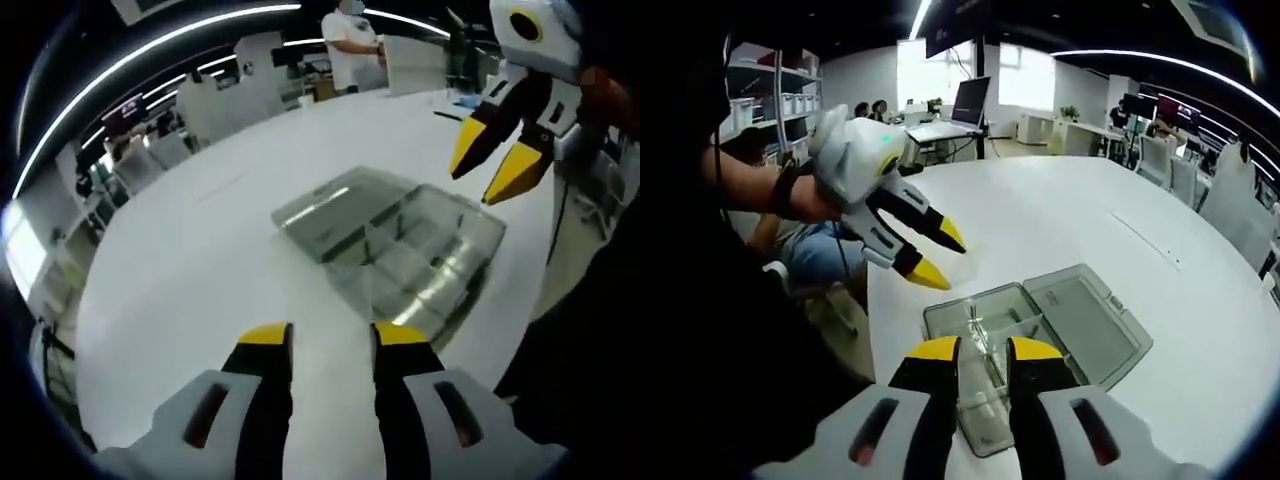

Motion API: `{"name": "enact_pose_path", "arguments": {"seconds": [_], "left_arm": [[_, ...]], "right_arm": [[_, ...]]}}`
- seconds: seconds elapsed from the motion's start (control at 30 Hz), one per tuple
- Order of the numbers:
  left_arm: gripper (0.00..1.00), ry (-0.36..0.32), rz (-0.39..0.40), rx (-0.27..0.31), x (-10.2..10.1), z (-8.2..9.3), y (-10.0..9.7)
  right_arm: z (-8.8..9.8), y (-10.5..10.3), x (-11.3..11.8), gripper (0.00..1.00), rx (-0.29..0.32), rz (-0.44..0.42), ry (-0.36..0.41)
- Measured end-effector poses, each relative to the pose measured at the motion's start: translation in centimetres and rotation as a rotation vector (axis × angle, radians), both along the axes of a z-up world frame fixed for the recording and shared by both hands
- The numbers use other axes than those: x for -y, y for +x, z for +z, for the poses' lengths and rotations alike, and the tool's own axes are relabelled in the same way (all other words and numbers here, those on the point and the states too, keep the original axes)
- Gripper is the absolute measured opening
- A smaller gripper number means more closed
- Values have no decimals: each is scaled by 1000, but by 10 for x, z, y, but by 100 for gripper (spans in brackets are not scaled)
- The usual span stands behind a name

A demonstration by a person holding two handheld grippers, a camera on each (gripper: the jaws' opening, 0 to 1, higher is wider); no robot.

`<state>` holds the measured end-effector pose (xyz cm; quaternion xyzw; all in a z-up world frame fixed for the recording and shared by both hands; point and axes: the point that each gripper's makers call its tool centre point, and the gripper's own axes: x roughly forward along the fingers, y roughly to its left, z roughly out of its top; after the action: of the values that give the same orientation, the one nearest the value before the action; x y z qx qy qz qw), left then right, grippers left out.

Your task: Insert the divider into the dual guide fixture by aligning both edges with the guide slots and pushing it downward to the bottom, including one-sided entry, uneven engagement, binding, and posture correction.

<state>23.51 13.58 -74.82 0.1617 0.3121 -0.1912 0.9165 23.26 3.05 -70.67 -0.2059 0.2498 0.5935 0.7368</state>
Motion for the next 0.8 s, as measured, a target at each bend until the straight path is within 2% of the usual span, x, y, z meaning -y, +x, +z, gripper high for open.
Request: {"name": "enact_pose_path", "arguments": {"seconds": [0.1, 0.4, 0.5, 0.57, 0.7, 0.8], "left_arm": [[28, 0, -12, 41, 4, 7, 1], [28, 14, -63, 69, 17, 11, 1], [28, -14, -73, 88, 23, 16, 1], [28, -10, -84, 100, 26, 17, 0], [28, -20, -105, 103, 33, 17, -3], [28, -11, -121, 126, 37, 22, -3]], "right_arm": [[4, -1, -6, 13, -21, 3, 34], [8, 0, -10, 13, -28, -9, 57], [10, -2, -12, 12, -32, -4, 70], [11, -2, -13, 13, -46, -11, 82], [12, -3, -13, 13, -37, -14, 81], [12, -4, -14, 13, -36, -17, 85]]}}
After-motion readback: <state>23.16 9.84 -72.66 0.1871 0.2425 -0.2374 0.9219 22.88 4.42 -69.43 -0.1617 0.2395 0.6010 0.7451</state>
